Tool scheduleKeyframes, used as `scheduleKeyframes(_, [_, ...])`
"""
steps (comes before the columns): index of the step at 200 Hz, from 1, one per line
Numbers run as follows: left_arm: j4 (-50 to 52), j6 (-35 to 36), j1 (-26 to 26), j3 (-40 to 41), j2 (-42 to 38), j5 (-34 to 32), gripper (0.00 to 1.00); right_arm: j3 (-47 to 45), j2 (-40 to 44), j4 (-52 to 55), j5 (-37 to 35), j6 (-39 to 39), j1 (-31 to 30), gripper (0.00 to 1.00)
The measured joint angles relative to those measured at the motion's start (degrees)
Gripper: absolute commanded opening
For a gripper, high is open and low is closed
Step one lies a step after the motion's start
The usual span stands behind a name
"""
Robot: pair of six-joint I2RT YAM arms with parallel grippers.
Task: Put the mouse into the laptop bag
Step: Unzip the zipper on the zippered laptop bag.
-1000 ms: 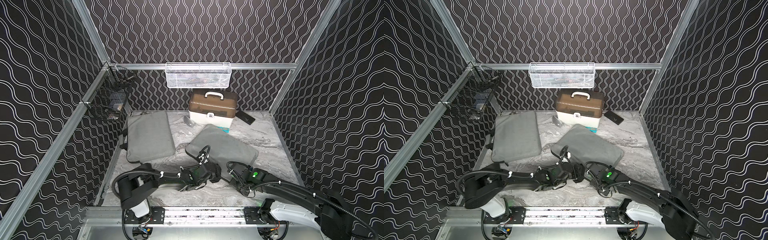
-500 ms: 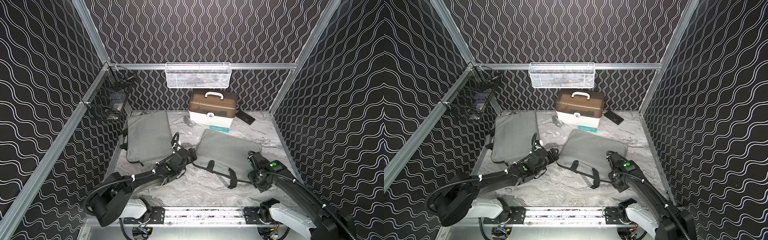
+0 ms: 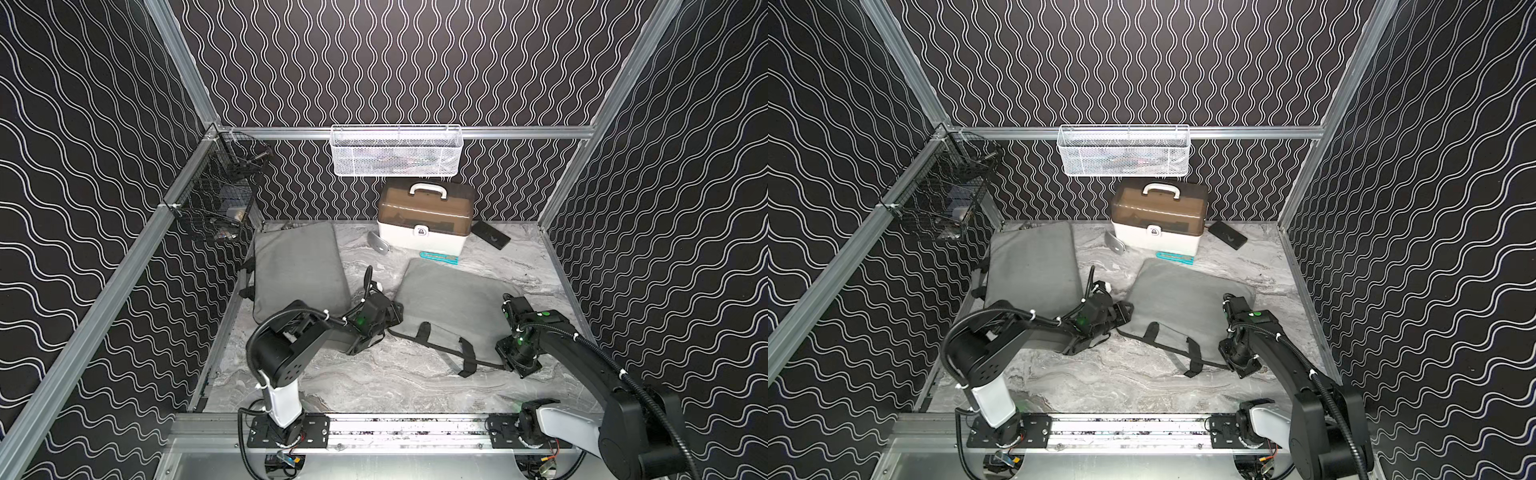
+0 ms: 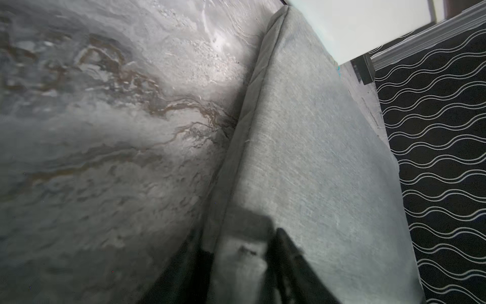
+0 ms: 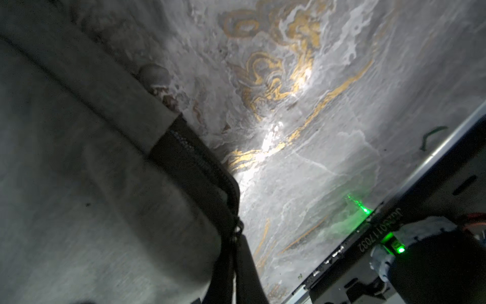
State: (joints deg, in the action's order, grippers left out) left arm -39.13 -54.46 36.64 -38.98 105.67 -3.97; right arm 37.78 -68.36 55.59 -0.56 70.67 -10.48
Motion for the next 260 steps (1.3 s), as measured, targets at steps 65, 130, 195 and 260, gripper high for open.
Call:
scheduleKeyframes(65, [-2.8, 0.2, 8.8, 3.0, -2.9, -12.2, 0.0, -0.1, -1.8, -2.1, 1.2, 6.0, -12.3, 0.0])
scheduleKeyframes(130, [0.2, -1.8, 12.6, 12.0, -12.9, -21.2, 0.0, 6.6, -9.1, 0.5, 0.6, 6.4, -12.2, 0.0])
scheduleKeyframes(195, [5.3, -4.3, 13.3, 16.6, -24.2, -24.6, 0.0, 3.2, -9.1, -6.0, 3.9, -4.1, 9.4, 0.0])
scheduleKeyframes(260, [-1.1, -5.6, 16.2, 20.3, -20.6, -25.2, 0.0, 5.6, -16.9, -3.7, 9.0, -7.0, 13.8, 0.0])
